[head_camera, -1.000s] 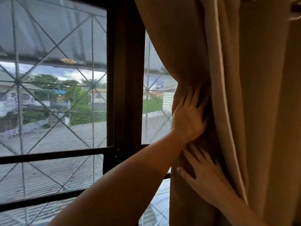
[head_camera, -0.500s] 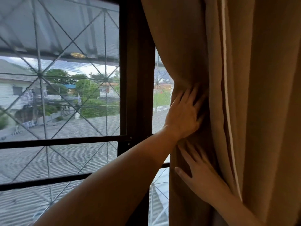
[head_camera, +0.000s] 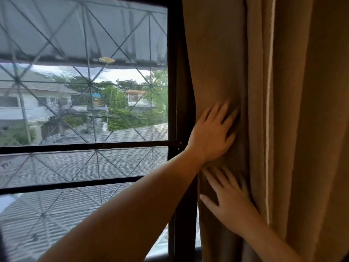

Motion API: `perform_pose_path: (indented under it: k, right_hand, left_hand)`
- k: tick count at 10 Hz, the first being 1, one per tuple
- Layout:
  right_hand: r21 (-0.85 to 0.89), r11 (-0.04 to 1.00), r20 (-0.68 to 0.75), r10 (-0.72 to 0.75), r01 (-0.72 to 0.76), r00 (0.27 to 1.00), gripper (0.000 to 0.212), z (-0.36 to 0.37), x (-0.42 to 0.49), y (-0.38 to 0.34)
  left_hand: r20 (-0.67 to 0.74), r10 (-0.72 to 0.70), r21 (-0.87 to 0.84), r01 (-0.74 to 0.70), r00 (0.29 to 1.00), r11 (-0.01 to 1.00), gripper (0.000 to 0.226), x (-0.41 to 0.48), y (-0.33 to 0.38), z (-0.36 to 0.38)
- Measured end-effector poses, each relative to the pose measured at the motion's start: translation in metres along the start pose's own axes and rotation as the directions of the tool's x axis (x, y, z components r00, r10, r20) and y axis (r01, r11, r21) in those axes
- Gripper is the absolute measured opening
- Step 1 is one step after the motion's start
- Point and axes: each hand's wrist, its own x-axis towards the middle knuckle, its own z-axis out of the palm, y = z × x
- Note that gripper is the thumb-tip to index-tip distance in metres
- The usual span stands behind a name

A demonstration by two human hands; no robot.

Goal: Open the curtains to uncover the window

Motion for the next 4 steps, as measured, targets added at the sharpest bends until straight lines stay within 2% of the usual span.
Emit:
perform_pose_path:
  k: [1,3,4]
  right_hand:
    - [0.024,0.999,-0.004,-0.031,0.031,1.000,0.077,-0.005,-0.010,-0.032]
    - [0.044,0.999,0.016,-0.009,0.008,1.000,0.079,-0.005,-0.025,-0.114]
    - [0.087,0.996,0.042,-0.033,0.029,0.999,0.079,-0.002,-0.031,-0.164]
  left_hand:
    - [-0.025,0.019,0.032,-0.018,1.000,0.999,0.068,-0.021,-0.009,-0.022]
    - [0.027,0.045,0.059,-0.047,0.999,0.997,0.073,-0.079,-0.047,-0.086]
    - [0.068,0.006,0.045,-0.009,0.998,0.999,0.068,-0.115,-0.067,-0.122]
